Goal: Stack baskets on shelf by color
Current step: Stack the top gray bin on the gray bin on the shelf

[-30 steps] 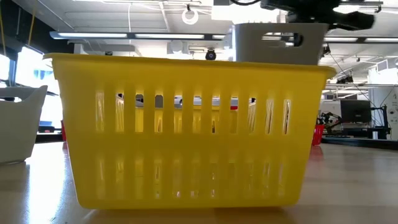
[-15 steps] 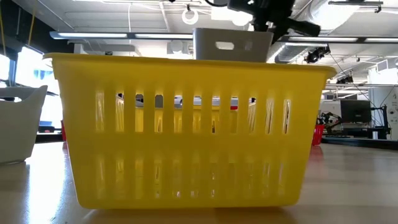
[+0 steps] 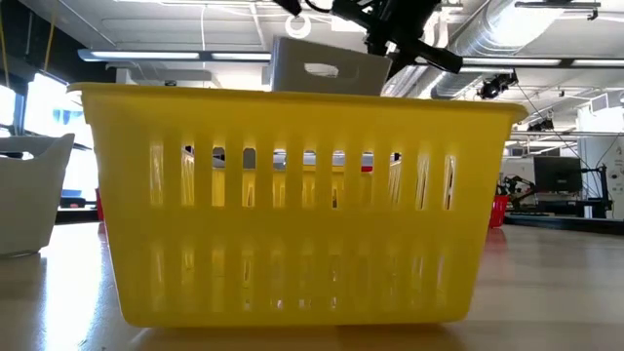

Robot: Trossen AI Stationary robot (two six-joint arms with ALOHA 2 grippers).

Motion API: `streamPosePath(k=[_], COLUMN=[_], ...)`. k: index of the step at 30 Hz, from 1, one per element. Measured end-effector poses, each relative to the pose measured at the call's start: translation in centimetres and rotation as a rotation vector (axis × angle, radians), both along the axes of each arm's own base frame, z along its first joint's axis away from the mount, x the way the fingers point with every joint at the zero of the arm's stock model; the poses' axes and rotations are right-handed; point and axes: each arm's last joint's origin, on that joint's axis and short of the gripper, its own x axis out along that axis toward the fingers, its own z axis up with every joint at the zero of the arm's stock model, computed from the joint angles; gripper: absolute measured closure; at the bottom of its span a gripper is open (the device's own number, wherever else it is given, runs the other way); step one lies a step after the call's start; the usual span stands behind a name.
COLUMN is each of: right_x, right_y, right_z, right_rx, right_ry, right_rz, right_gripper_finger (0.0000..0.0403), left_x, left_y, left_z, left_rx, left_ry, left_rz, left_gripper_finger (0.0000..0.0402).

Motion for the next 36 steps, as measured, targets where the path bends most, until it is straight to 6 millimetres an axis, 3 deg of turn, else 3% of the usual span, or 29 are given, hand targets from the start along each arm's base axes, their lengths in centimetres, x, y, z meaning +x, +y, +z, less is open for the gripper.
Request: streamPosePath(k=[13, 25, 29, 36], right_x=[0.3, 0.8, 0.9, 0.9], right_y=[0.1, 0.8, 1.0, 1.0], right_z=[0.4, 0.9, 0.9, 1.0], right_rx=[-0.015, -0.026, -0.036, -0.046], right_ry=[-0.024, -0.081, -0.081, -0.079], right_rz=[0.030, 0.094, 0.112, 0.136], right_gripper_finger=[0.0403, 0.0403, 0.0403, 0.0403], left_x=[1.7, 2.0, 2.2, 2.2], left_y=[-0.1, 1.4, 1.5, 1.6], left_z=[-2.5, -4.1, -4.5, -4.5], left_rx=[0.075, 0.087, 0.088, 0.090], left_ry=[0.086, 0.199, 0.221, 0.230], left_rz=[-0.008, 0.029, 0.010, -0.019], left_gripper_finger=[0.0229, 0.0236, 0.0275, 0.0386])
